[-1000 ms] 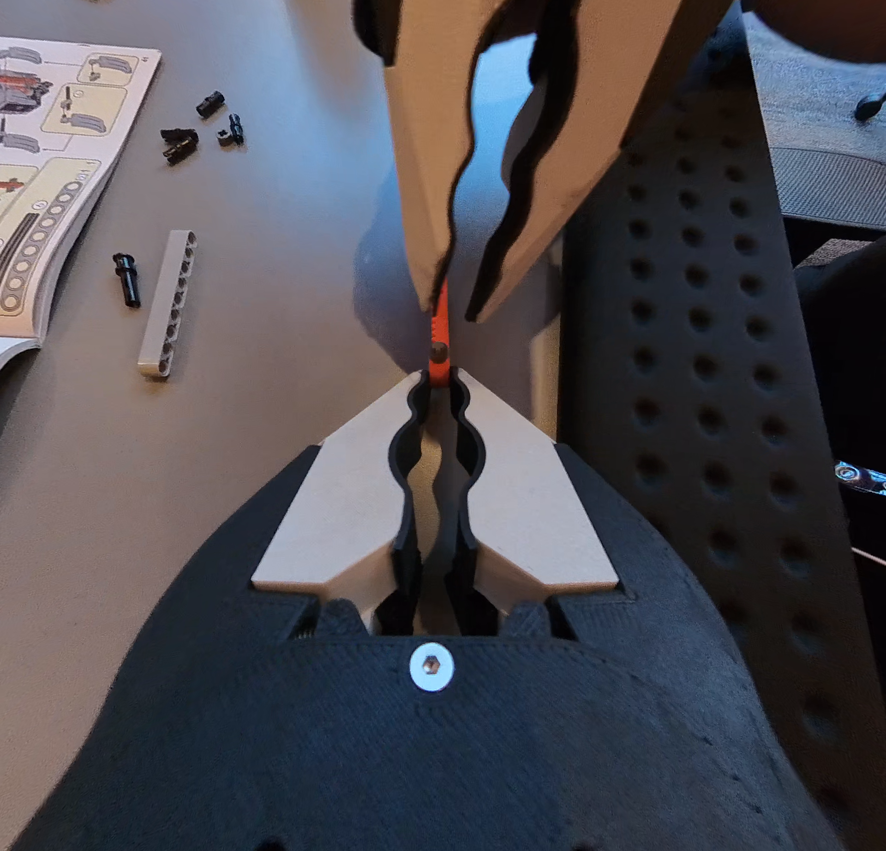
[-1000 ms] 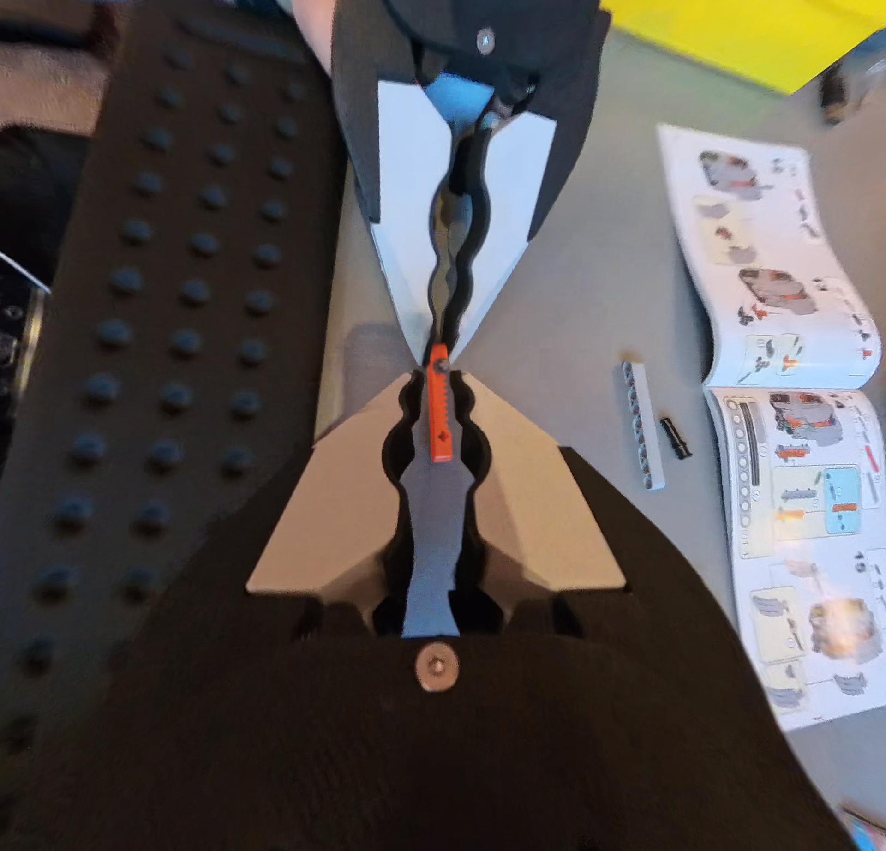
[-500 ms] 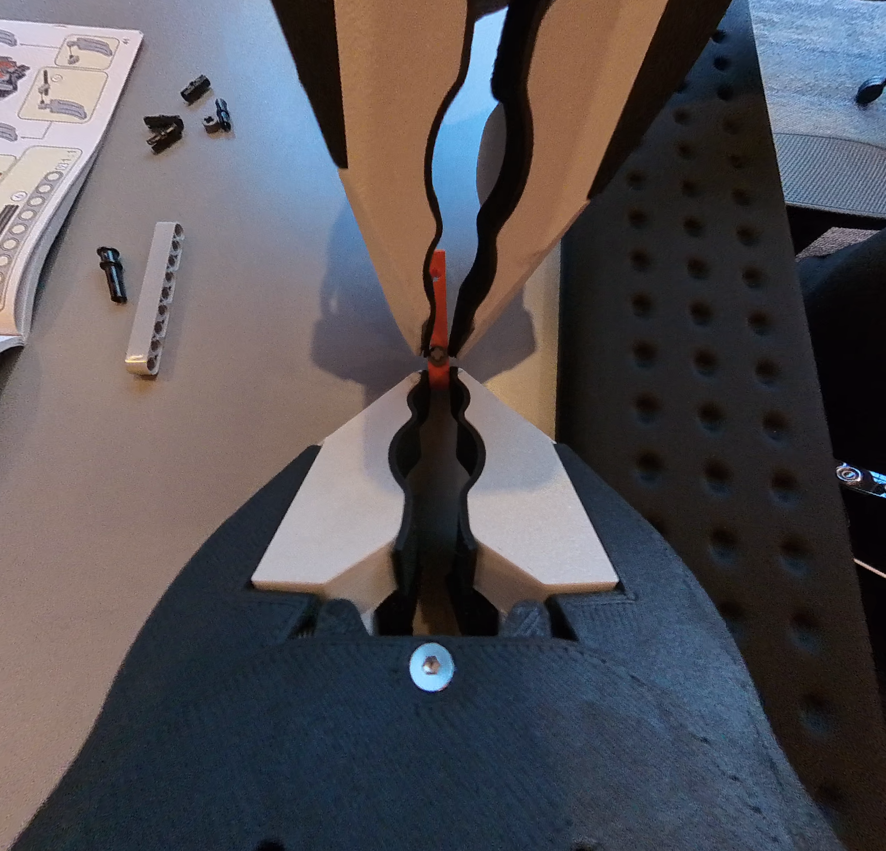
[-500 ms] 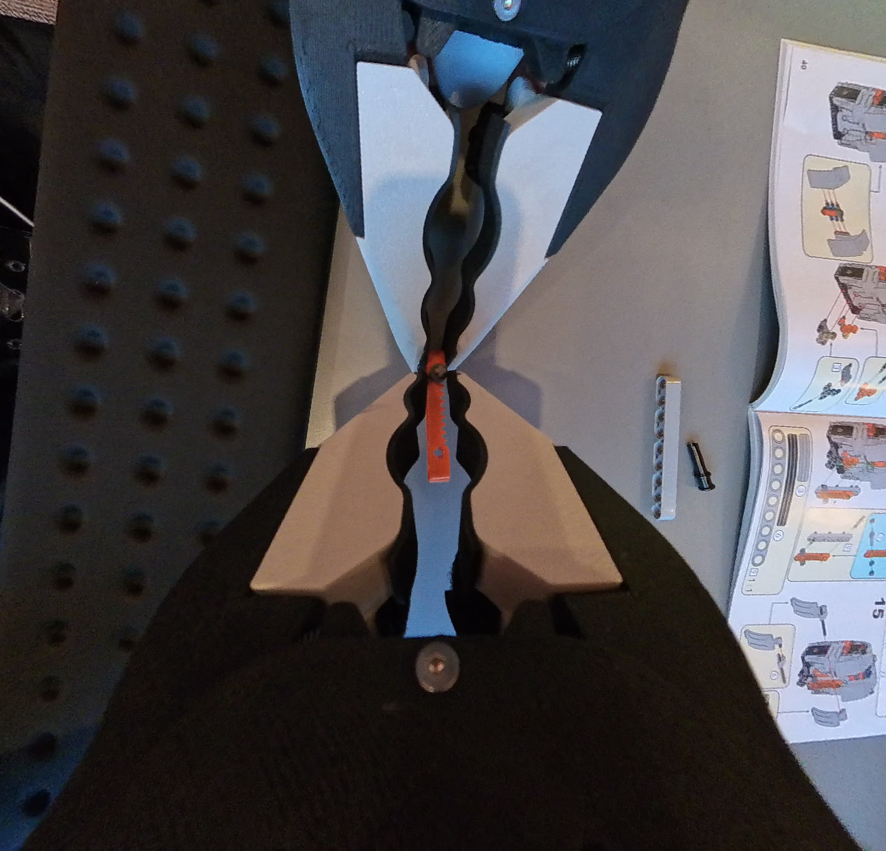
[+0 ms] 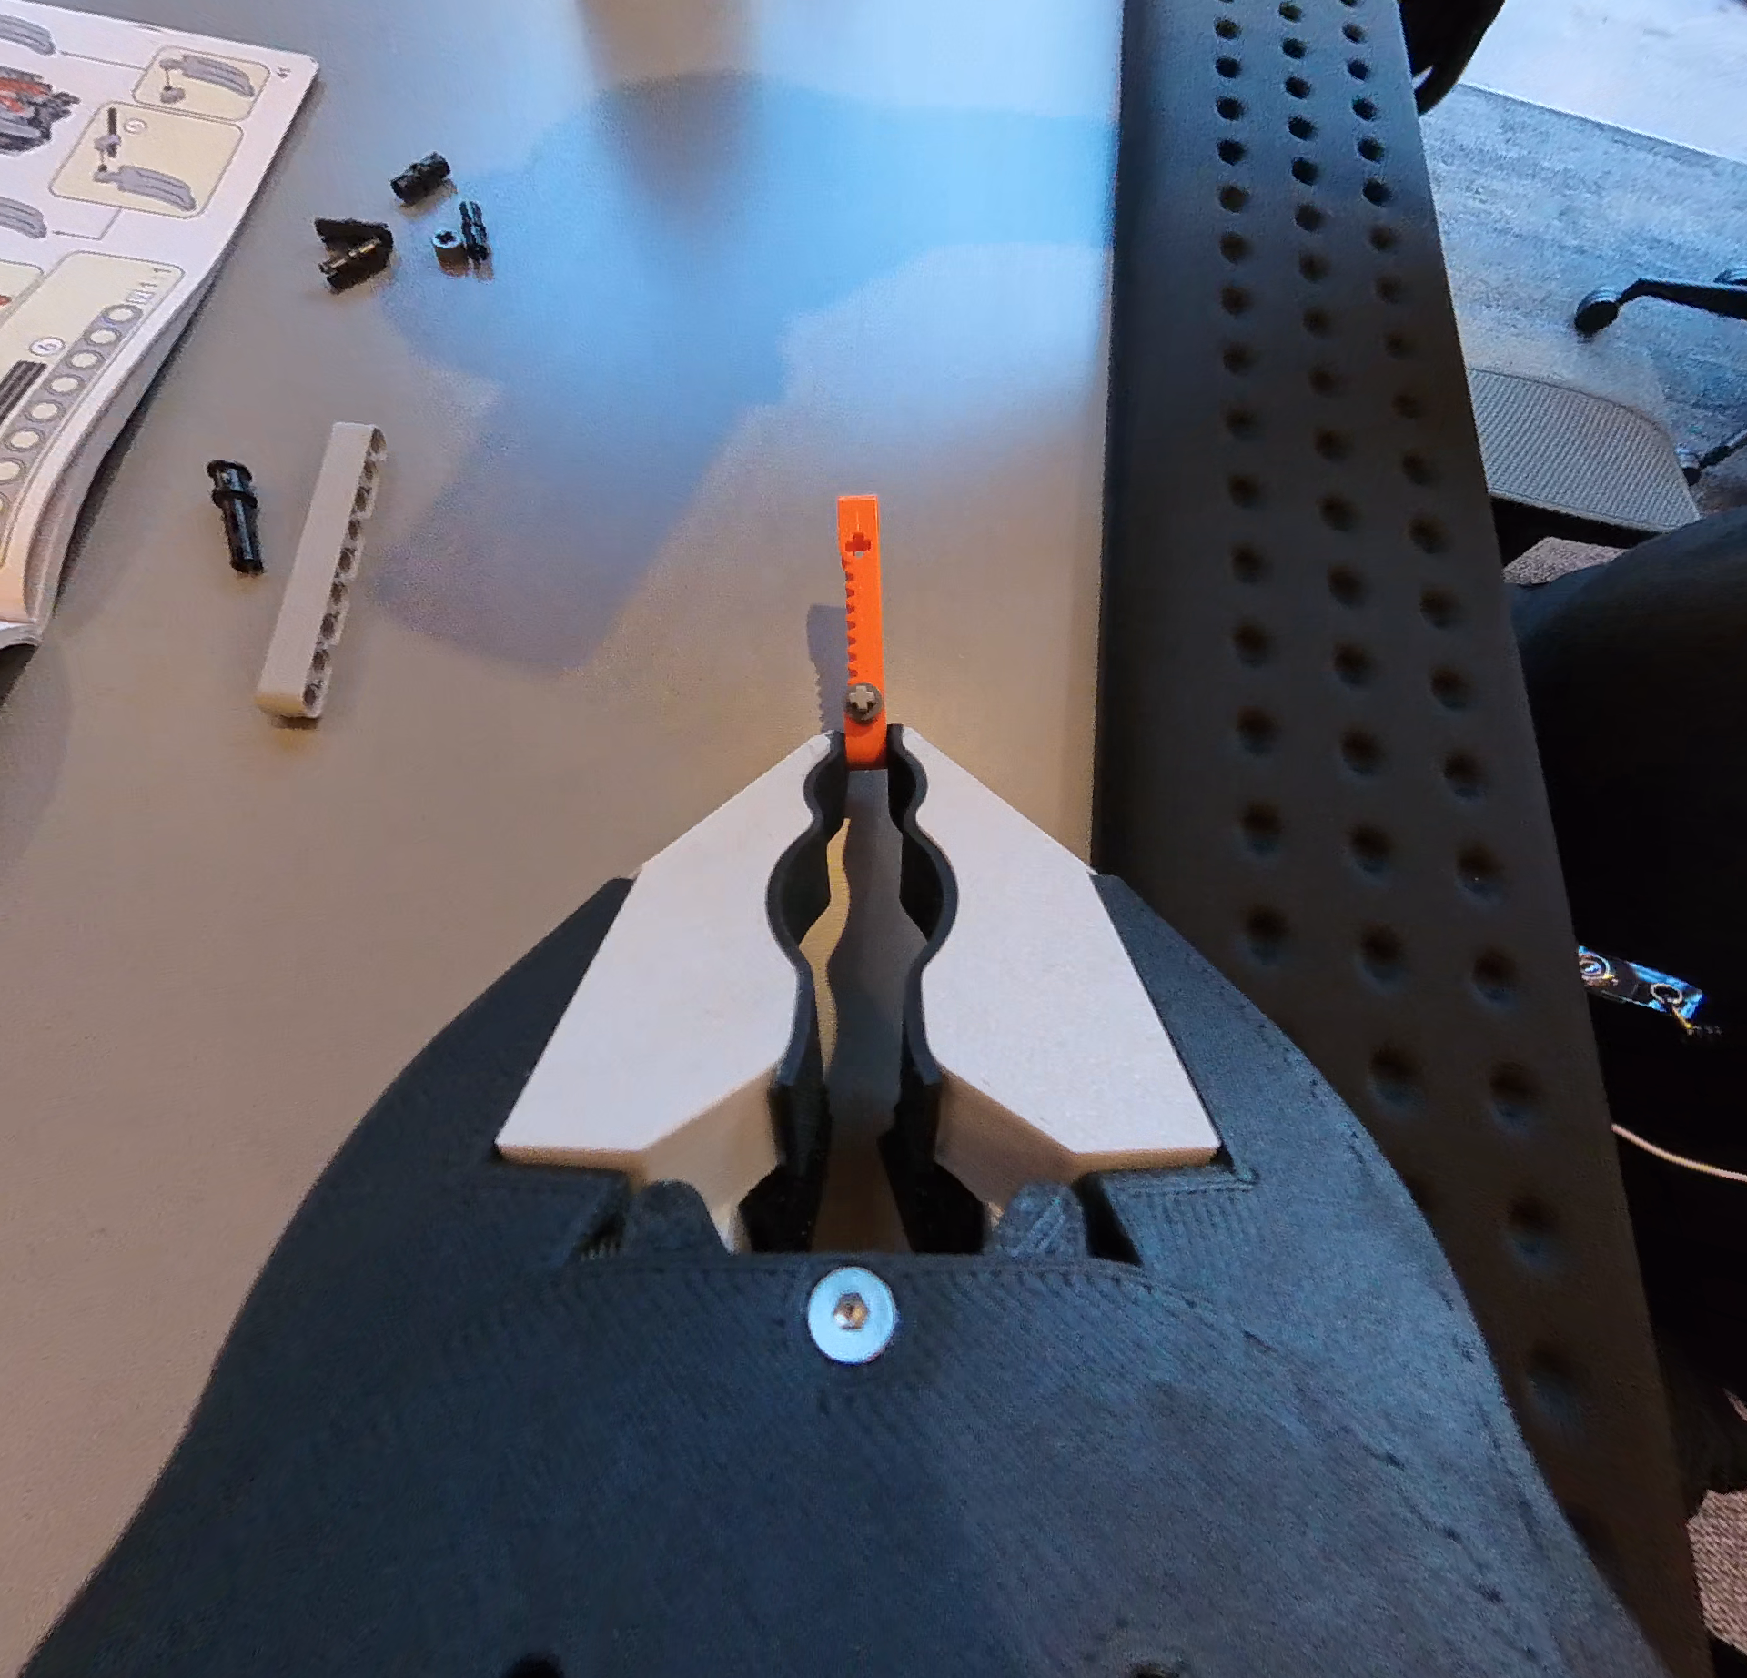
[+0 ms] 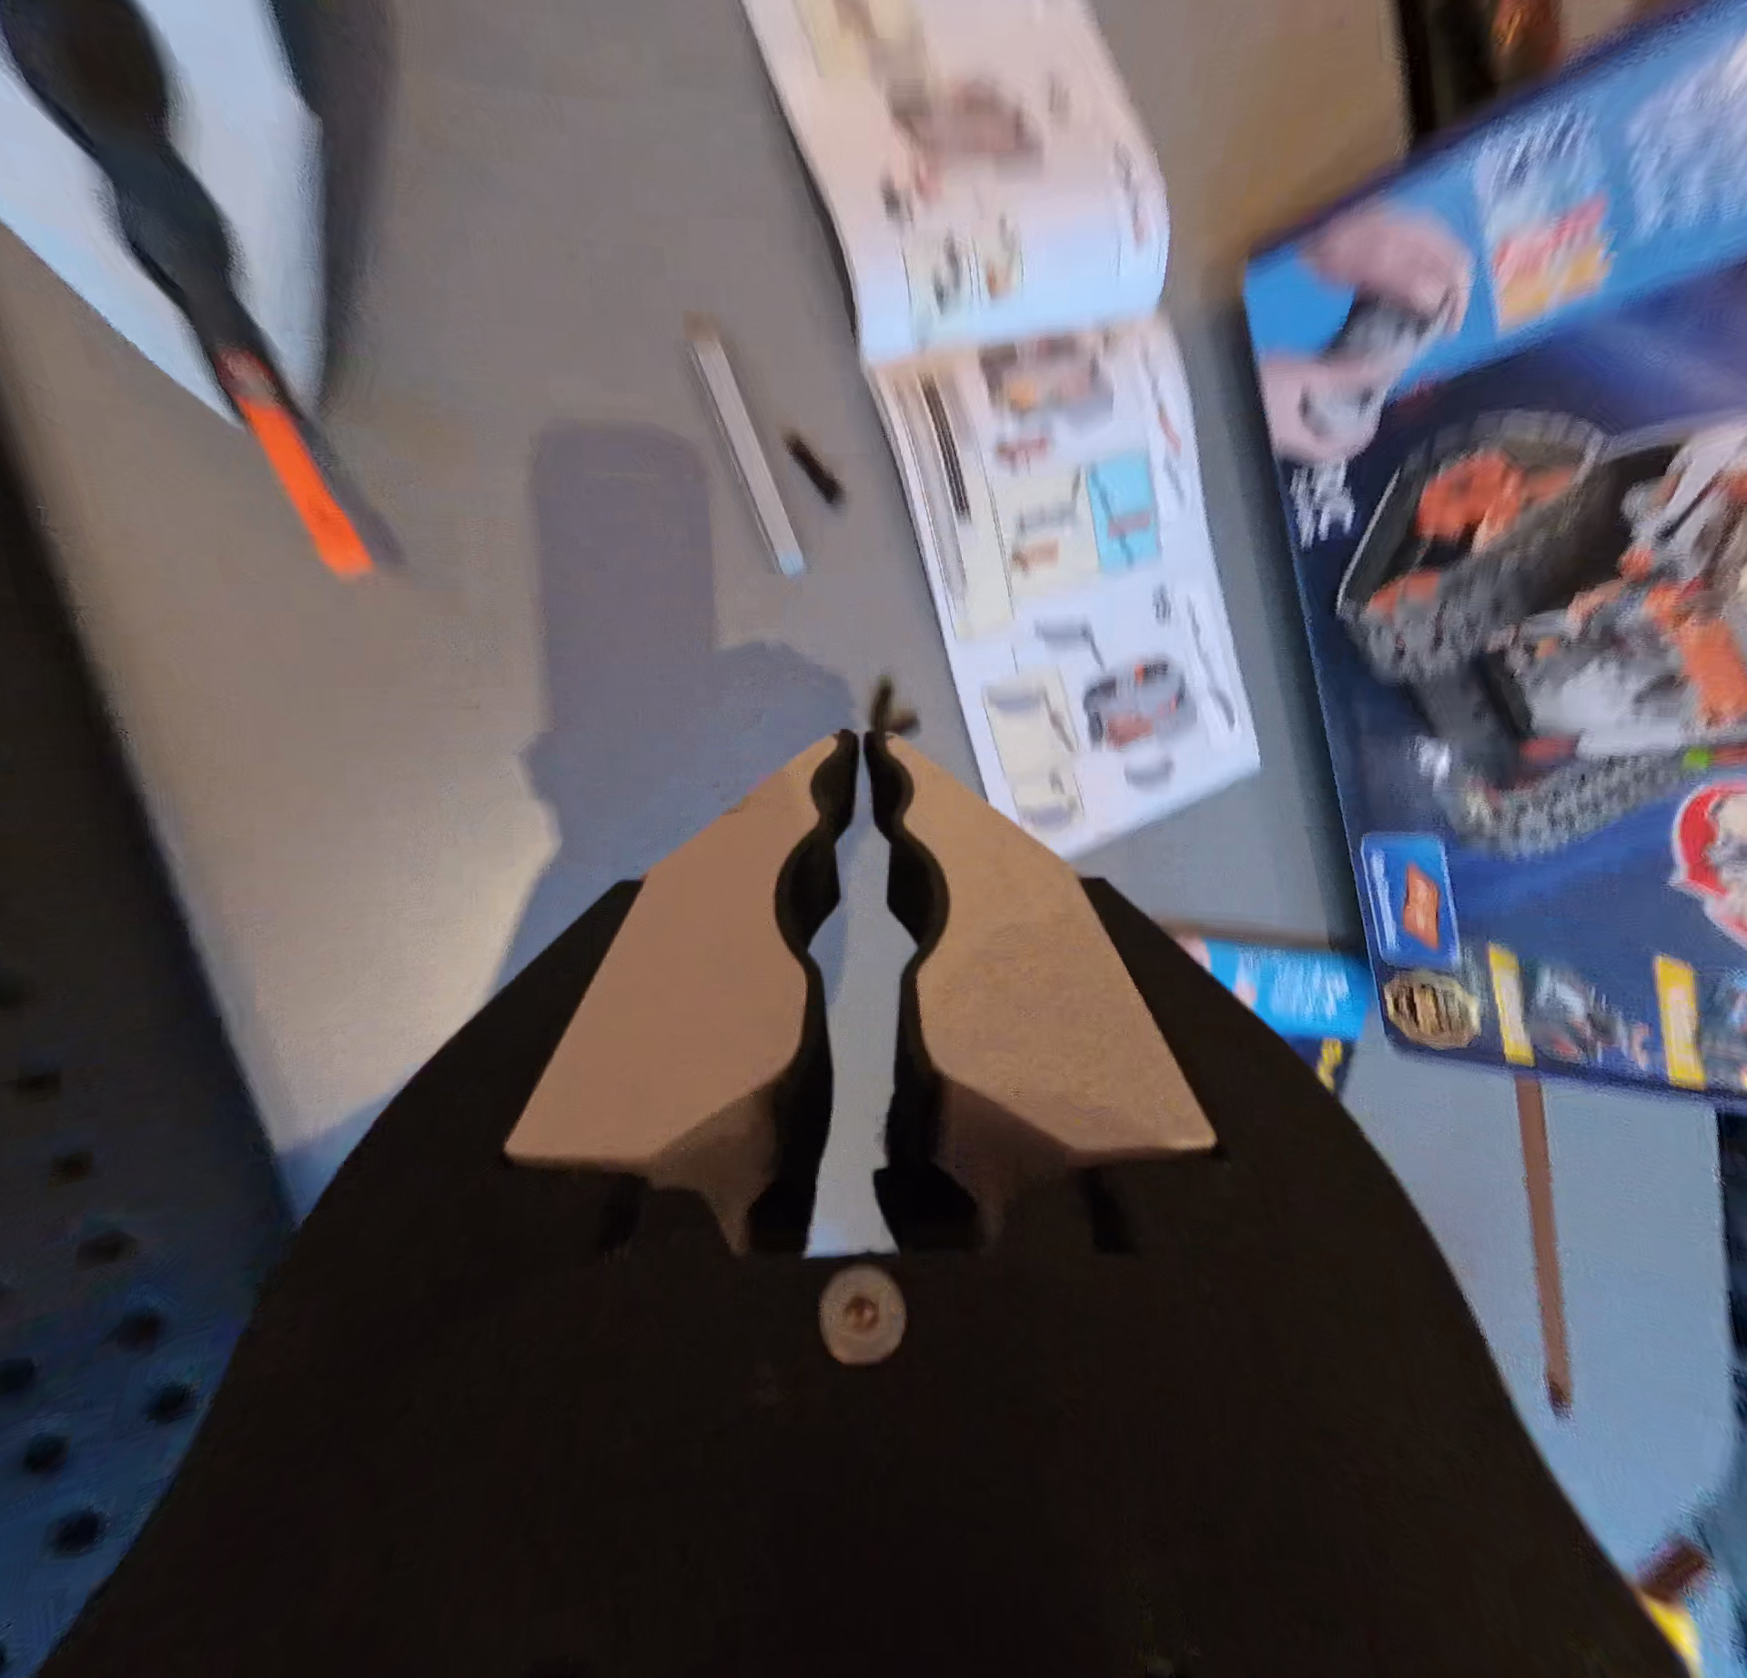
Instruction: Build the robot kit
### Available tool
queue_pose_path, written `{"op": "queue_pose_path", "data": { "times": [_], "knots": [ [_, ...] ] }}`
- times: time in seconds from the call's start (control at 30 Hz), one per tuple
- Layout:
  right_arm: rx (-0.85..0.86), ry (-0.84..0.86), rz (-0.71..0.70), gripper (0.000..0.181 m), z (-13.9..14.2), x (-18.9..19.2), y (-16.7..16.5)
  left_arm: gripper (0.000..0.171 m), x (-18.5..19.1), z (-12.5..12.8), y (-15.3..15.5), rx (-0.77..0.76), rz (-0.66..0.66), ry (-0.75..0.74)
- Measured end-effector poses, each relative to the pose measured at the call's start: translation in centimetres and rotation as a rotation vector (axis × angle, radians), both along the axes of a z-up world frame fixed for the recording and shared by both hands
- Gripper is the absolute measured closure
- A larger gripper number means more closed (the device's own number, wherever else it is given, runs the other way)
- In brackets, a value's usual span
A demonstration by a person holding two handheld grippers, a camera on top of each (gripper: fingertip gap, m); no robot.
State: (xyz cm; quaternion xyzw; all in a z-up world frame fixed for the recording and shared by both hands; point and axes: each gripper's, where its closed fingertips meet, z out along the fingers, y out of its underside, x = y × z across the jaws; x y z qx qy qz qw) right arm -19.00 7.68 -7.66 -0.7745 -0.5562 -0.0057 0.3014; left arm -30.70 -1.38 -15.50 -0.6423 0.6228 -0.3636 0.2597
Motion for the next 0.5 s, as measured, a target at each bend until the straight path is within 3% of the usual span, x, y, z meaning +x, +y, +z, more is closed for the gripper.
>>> {"op": "queue_pose_path", "data": {
  "times": [0.13, 0.23, 0.4, 0.5],
  "knots": [
    [-0.116, -0.184, 0.024, 0.179, -5.1, 2.4, 0.8, 0.167, -0.1, -0.3, 0.1, 0.036, -0.002, 0.017],
    [-0.155, -0.156, -0.001, 0.177, -6.8, 2.0, 1.7, 0.167, -0.1, -0.5, 0.2, 0.053, 0.001, 0.028],
    [-0.287, 0.022, -0.129, 0.167, -7.3, 0.9, 2.3, 0.167, -0.1, -0.2, 0.2, 0.038, 0.006, 0.013],
    [-0.321, 0.148, 0.035, 0.157, -5.6, -3.2, -1.1, 0.167, -0.1, 0.2, 0.3, 0.044, 0.007, -0.012]
  ]
}}
